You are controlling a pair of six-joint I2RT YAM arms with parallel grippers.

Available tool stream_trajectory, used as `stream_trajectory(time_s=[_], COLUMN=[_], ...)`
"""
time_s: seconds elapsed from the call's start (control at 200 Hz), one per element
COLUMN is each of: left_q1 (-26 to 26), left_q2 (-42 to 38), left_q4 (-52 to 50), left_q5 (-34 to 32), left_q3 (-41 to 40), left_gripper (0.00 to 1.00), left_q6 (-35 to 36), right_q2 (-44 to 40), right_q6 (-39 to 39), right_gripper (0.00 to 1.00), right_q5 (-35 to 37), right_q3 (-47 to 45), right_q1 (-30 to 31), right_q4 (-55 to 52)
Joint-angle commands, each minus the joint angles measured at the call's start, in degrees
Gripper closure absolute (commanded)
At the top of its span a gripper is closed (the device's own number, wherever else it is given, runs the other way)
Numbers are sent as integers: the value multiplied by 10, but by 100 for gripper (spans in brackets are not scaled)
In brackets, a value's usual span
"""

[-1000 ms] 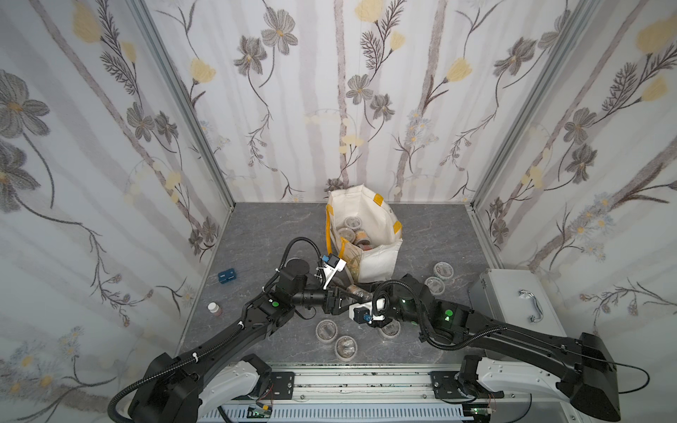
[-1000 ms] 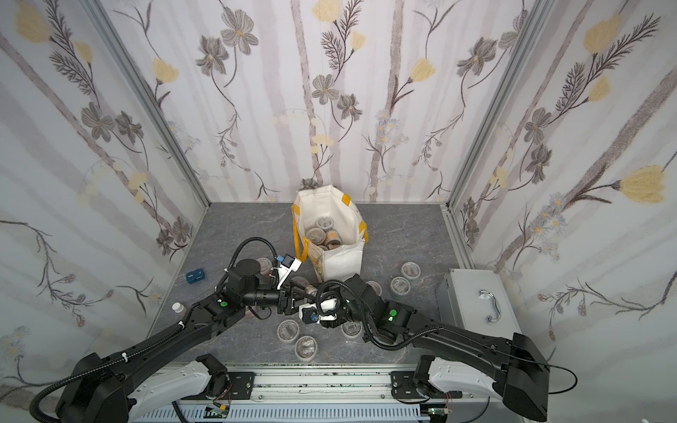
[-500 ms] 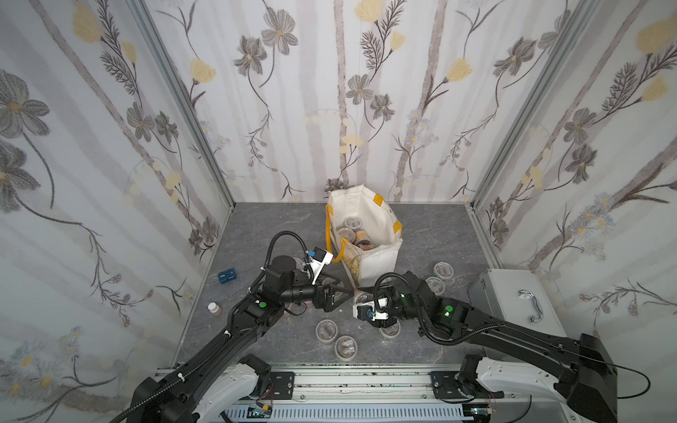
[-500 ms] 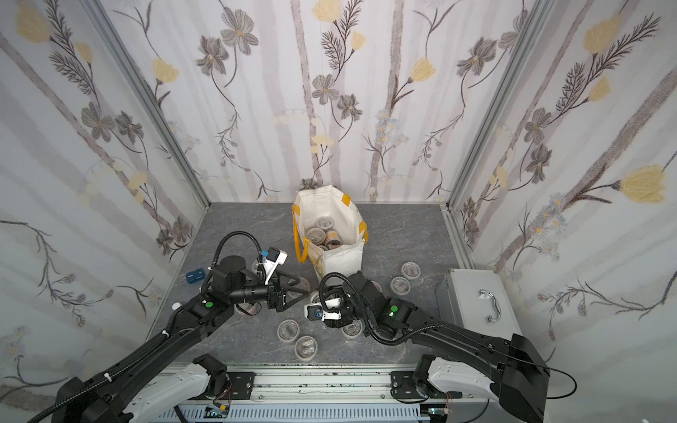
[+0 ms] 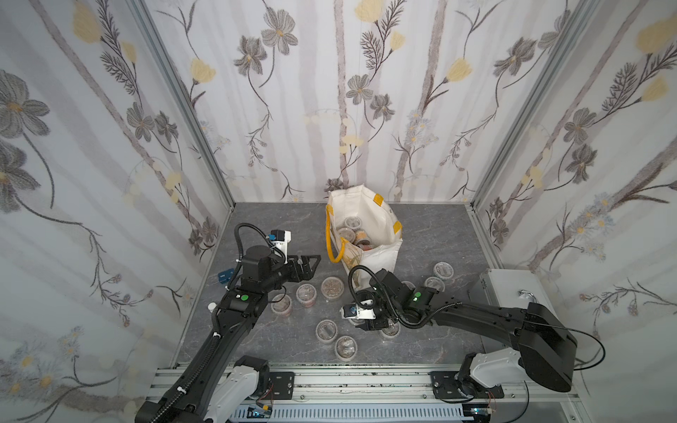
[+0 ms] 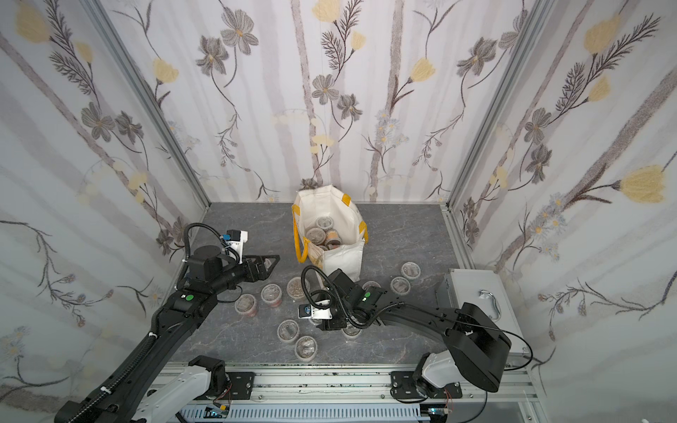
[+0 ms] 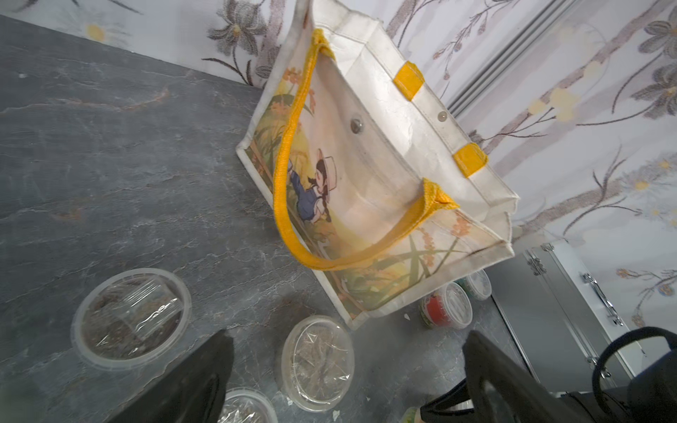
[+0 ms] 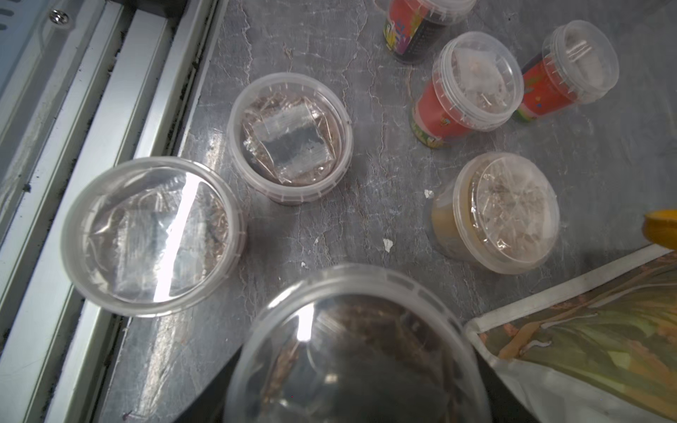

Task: Take out the seed jars from the canvas bag
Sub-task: Place the seed jar at the center of the board.

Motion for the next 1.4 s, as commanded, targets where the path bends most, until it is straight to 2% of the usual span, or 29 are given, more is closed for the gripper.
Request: stream_trajectory(time_s=[0.0,0.22,0.315,0.445,0.52,0.654,0.699,0.724,0.759,0.839,0.934,1.024,1.084,1.169,1.274,1.399], left_q1=[2,3,4,5,4,0,-7,-12,-23,-49,-79,-110,-127,-138,-139,-135], left_q2=[3,7,8,22,45,99,114,121,131,160,202,232,245,269,315,389], left_q4=[6,-13,-19,-13,-12,-9,-2,3,-2,-42,-113,-160,-166,-180,-212,-255], left_q5=[-34,-51,-35,2,23,61,60,61,51,16,-42,-119,-153,-182,-189,-211], left_q3=[-9,0,13,36,58,106,119,125,138,180,237,272,283,303,354,430], left_gripper=[1,1,1,3,5,7,8,8,9,12,9,4,3,3,2,1], left_q6=[-22,-51,-58,-81,-103,-134,-150,-155,-160,-160,-134,-118,-109,-125,-147,-167], right_q2=[34,87,90,73,54,4,-39,-54,-80,-137,-187,-204,-206,-200,-171,-140], right_q6=[-7,-14,-9,-4,-3,27,48,61,86,178,350,457,516,591,667,684], right_gripper=[47,43,31,23,10,9,8,7,1,0,0,0,0,1,6,13], right_q5=[-11,4,8,-5,-29,-70,-78,-79,-75,-36,116,279,343,342,295,242], right_q3=[11,35,40,56,62,73,81,87,95,94,85,105,119,146,200,250], right_q1=[-5,-6,-7,-17,-27,-43,-46,-47,-47,-49,-48,-58,-76,-135,-203,-253], right_q4=[-11,-26,-27,-64,-87,-102,-102,-99,-85,-11,108,125,120,96,17,-55])
